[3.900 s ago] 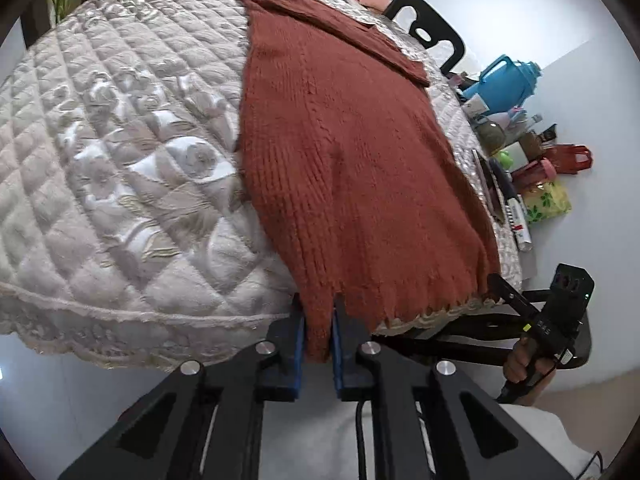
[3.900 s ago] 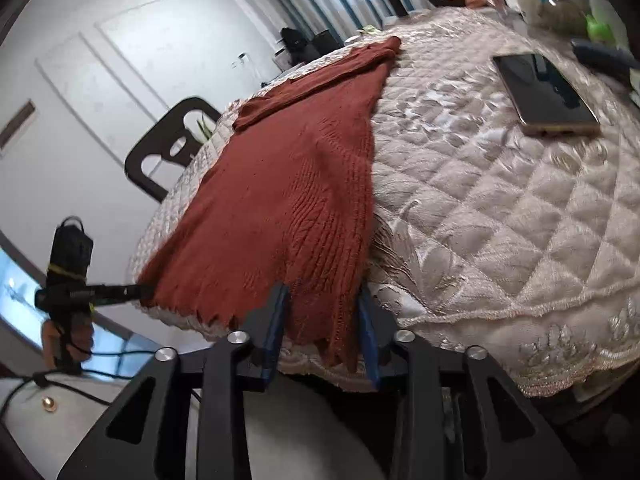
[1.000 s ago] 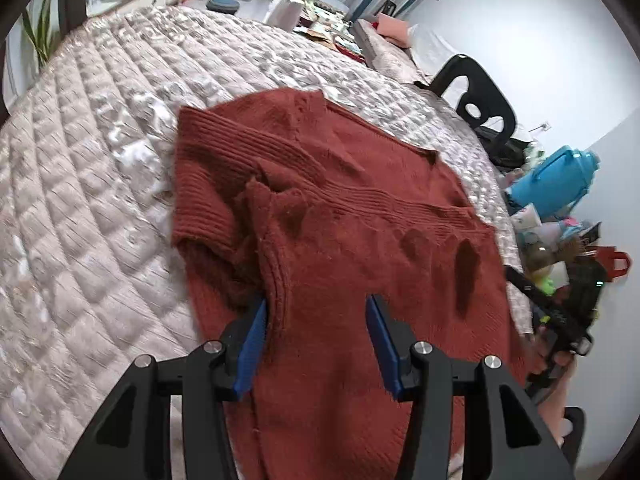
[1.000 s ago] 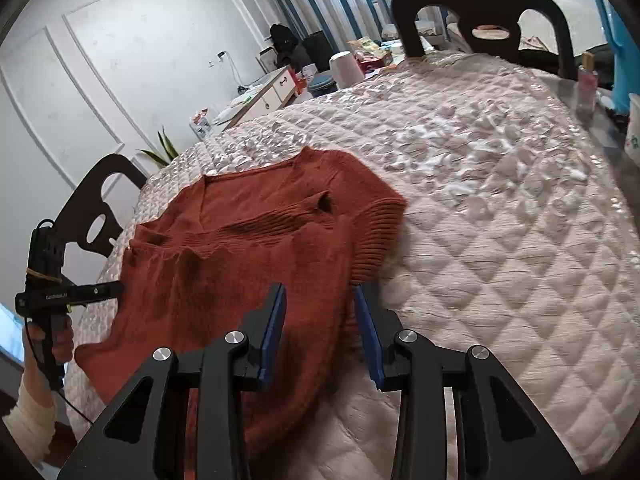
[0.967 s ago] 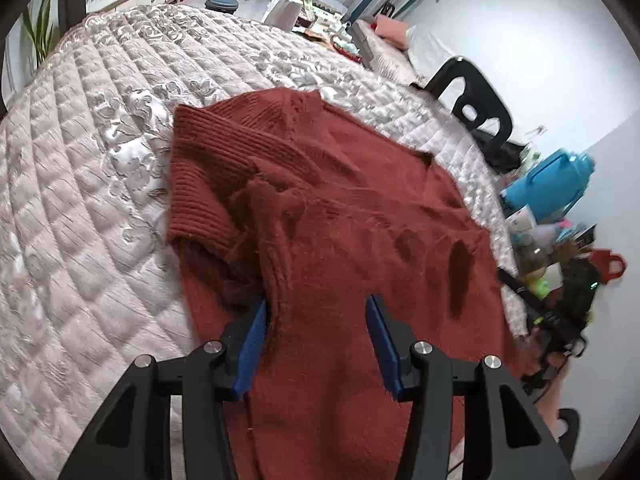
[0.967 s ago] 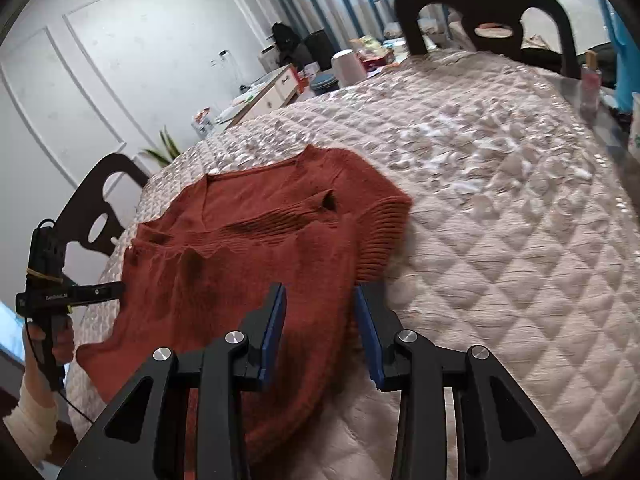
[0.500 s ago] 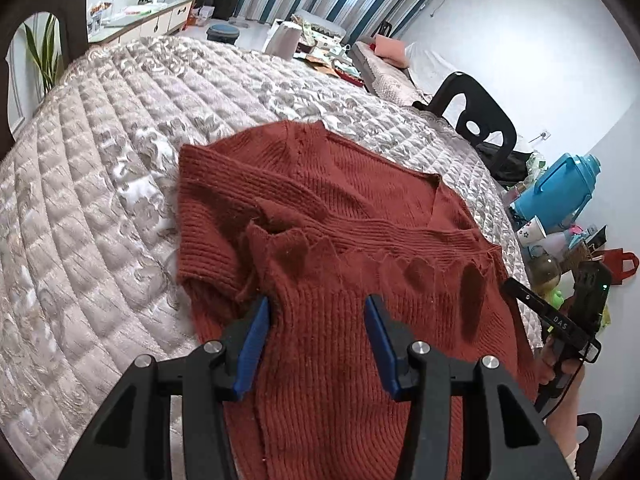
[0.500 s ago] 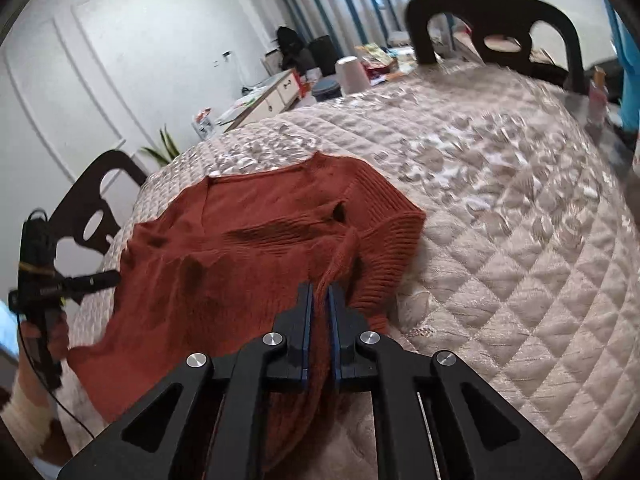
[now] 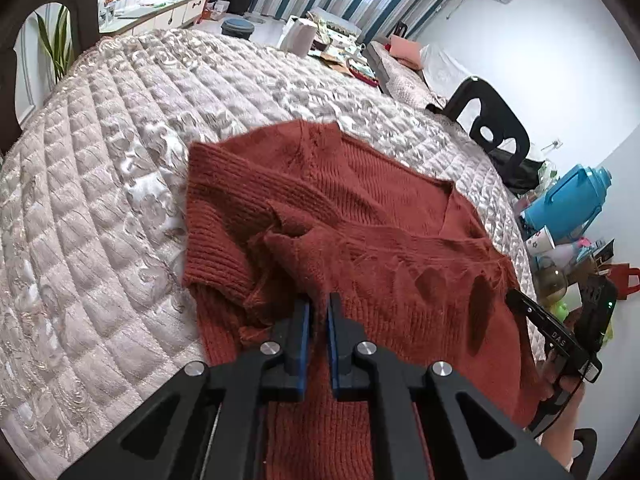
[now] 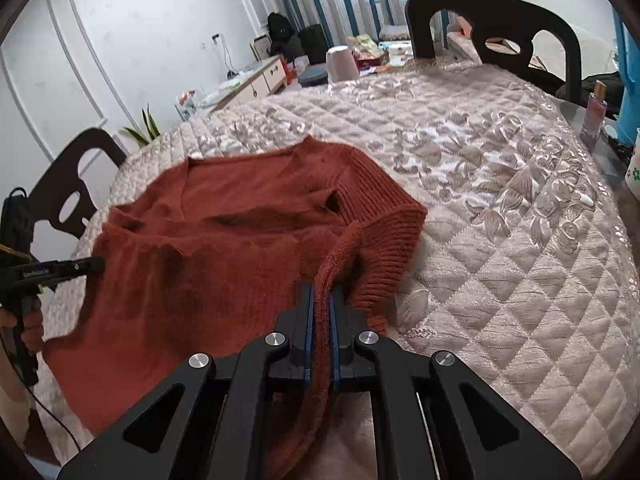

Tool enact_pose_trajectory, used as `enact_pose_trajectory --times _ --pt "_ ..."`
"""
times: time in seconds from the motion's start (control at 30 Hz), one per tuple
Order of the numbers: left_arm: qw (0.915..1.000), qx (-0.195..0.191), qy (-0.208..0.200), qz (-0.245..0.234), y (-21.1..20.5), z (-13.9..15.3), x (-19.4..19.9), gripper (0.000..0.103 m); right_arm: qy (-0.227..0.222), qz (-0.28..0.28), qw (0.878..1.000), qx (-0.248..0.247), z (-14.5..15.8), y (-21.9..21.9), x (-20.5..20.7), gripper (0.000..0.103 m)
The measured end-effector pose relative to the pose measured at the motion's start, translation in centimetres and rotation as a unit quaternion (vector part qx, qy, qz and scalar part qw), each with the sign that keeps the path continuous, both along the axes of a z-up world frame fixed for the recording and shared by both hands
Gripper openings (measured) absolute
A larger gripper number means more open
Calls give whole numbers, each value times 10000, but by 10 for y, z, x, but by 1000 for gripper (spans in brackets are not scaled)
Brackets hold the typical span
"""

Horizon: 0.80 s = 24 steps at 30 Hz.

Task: Fold small clothes
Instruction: 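Close both tools on the folded sweater edge and lift it, then fold the lifted sweater over onto itself and open both tools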

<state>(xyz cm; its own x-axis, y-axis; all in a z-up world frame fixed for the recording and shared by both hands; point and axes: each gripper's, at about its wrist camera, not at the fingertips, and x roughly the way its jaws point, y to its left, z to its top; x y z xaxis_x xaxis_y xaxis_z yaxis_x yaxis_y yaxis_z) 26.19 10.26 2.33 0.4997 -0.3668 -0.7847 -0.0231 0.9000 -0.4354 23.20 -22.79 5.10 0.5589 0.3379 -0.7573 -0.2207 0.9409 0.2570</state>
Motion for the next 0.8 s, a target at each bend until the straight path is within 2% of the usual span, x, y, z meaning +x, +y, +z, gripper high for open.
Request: enact_pose_trajectory --times 0.17,0.27,0.4,0.47,0.57,0.73,0.8 --pt "9993 -153 -341 23 9 23 -9 9 -353 -97 9988 313 28 -9 -9 5" --pt "9983 -115 -575 69 13 43 -10 9 -650 -124 9973 319 49 -7 -11 5" --pt "9955 -160 -901 263 23 72 5 9 -889 -181 9953 351 70 -4 -1 5" --pt "9950 -196 -953 210 26 81 18 9 -935 -285 9946 339 76 -4 9 5" --pt "9956 -26 -903 262 26 84 43 9 -890 -440 9947 250 78 -4 30 5" --pt "9932 499 -952 442 21 73 77 9 -817 -524 9953 1 73 1 58 5" --pt "9944 490 -838 426 19 61 85 9 -723 -555 9958 -125 65 3 72 5"
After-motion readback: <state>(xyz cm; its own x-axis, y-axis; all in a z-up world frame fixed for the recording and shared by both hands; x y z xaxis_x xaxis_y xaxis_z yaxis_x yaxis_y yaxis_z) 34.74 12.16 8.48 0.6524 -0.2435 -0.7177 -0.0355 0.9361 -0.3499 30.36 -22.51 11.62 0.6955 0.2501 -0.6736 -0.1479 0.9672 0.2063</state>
